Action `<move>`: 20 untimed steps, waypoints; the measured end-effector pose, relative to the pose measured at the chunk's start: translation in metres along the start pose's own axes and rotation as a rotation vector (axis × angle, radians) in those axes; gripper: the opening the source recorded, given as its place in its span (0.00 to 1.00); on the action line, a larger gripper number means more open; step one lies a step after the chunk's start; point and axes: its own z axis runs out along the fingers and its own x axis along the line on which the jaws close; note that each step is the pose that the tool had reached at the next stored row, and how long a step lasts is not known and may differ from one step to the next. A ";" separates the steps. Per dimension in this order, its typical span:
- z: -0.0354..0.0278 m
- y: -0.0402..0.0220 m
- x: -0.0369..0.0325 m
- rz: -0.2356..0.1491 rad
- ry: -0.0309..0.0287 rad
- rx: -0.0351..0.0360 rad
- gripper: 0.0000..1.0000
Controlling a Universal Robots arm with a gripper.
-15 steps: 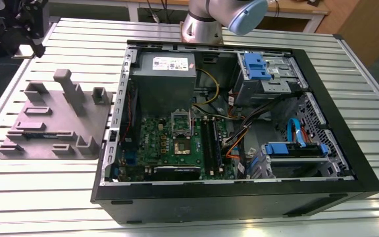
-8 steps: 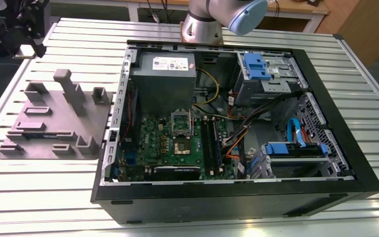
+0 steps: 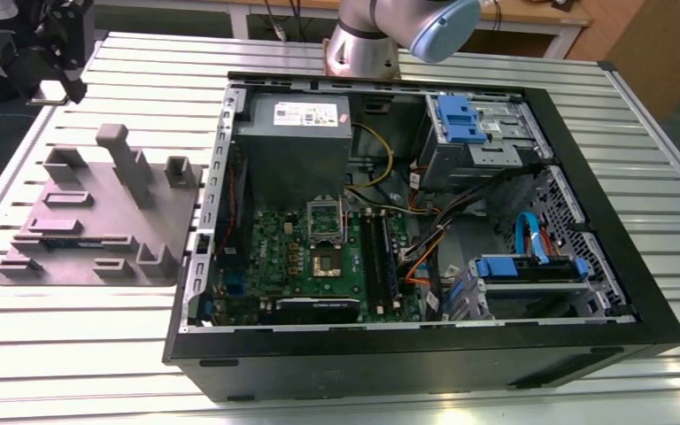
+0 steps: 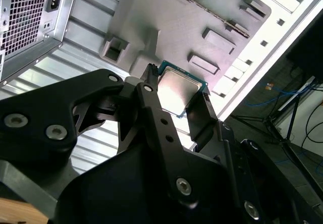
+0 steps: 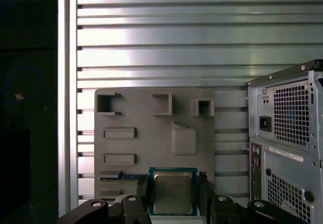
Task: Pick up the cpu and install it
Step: 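Pick up the cpu and move it towards the insertion slot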
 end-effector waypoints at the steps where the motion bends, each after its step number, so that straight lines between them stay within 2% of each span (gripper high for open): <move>1: 0.0000 0.0001 -0.0030 0.000 -0.0001 0.0000 0.47; 2: 0.0000 0.0002 -0.0055 0.000 -0.0001 -0.0001 0.47; 20: 0.0000 0.0003 -0.0102 0.000 0.0000 0.0000 0.47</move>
